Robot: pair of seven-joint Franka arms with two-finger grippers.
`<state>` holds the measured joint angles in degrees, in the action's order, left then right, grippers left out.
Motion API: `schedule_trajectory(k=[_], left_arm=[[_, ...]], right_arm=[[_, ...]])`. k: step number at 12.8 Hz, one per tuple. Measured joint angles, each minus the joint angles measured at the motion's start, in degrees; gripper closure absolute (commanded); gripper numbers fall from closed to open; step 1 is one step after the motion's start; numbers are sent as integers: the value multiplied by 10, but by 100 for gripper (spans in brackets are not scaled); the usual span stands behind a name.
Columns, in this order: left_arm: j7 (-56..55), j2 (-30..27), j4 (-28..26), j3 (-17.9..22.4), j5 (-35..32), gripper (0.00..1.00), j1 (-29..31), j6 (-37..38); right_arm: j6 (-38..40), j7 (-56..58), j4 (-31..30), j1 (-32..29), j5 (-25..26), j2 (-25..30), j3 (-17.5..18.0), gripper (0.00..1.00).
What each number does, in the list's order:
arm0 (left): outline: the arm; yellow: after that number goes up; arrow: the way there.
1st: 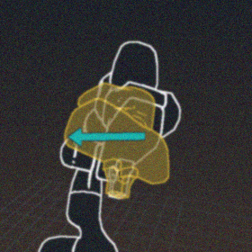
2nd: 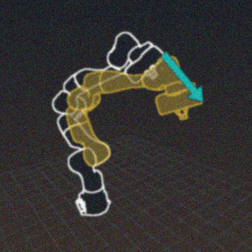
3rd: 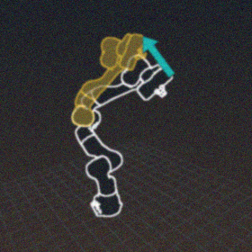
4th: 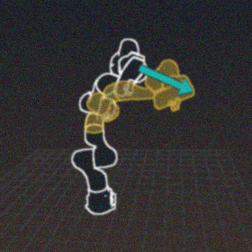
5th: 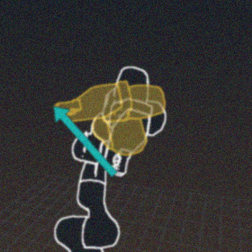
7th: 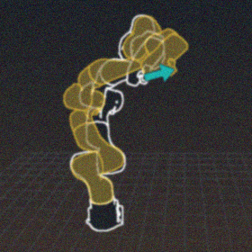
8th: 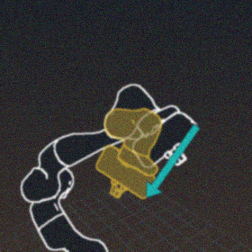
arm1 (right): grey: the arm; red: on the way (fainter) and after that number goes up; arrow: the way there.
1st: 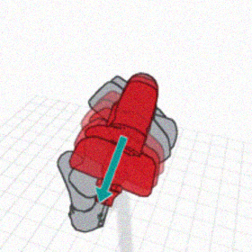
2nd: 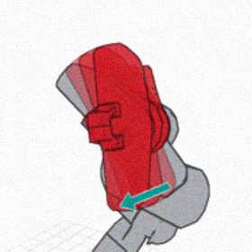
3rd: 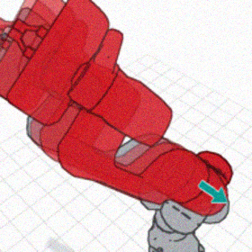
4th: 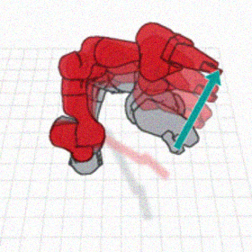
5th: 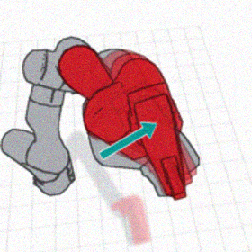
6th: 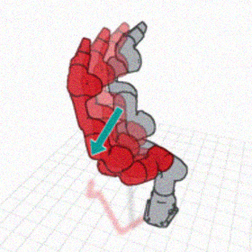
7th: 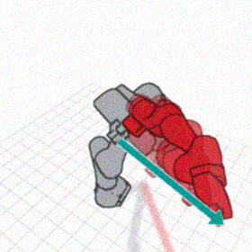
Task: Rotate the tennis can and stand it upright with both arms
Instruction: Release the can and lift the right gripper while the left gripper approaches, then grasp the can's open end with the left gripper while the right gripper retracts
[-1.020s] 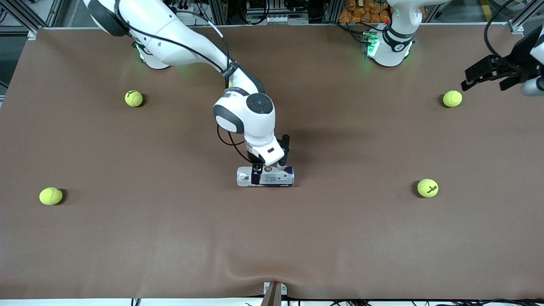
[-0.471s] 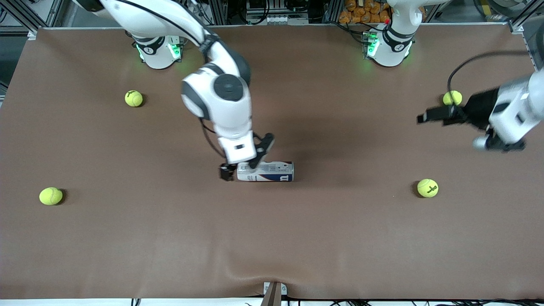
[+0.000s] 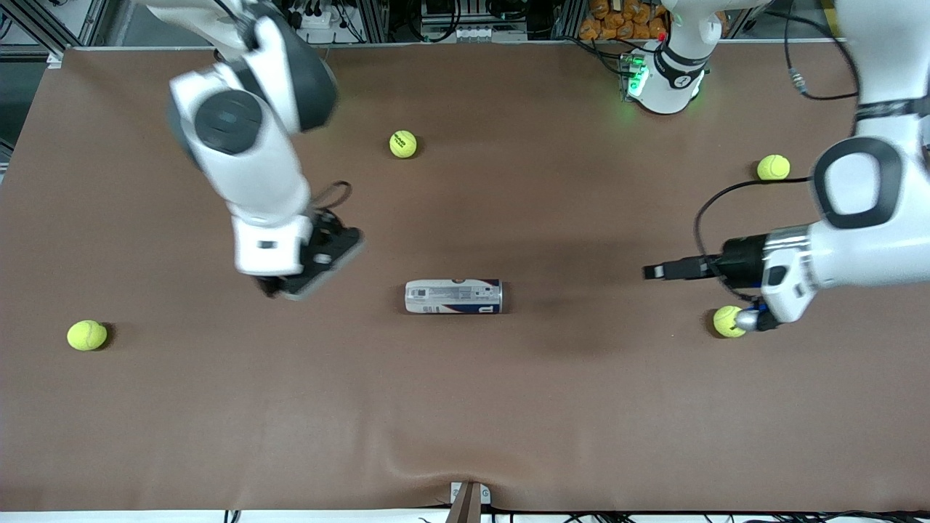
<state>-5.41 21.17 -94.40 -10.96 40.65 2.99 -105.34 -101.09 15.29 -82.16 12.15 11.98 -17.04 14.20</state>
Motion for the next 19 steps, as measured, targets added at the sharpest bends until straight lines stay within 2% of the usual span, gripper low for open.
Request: schedule_trajectory(k=[1, 2, 5, 7, 12, 13, 16, 19], left_arm=[[0, 11, -7, -2, 16, 0, -10, -8], [5, 22, -9, -5, 33, 0, -14, -10], [47, 62, -14, -12, 101, 0, -26, -16], [94, 91, -17, -12, 150, 0, -35, -24], [295, 169, -35, -13, 329, 0, -50, -60], [343, 188, -36, -13, 363, 5, -52, -61], [409, 224, -34, -14, 400, 10, -63, -71], [430, 234, -29, -14, 426, 14, -83, -98]], right_arm=[[30, -1, 0, -22, -12, 29, -12, 0], [49, -2, -1, -31, -32, 51, -42, 0], [95, 4, -2, -45, -108, 101, -165, 0], [125, 2, -3, -59, -126, 119, -200, 0], [197, -110, -12, -93, -155, 142, -204, 0], [202, -128, -17, -96, -156, 144, -201, 0], [206, -139, -25, -130, -156, 149, -171, 0], [222, -145, -25, -136, -156, 157, -163, 0]])
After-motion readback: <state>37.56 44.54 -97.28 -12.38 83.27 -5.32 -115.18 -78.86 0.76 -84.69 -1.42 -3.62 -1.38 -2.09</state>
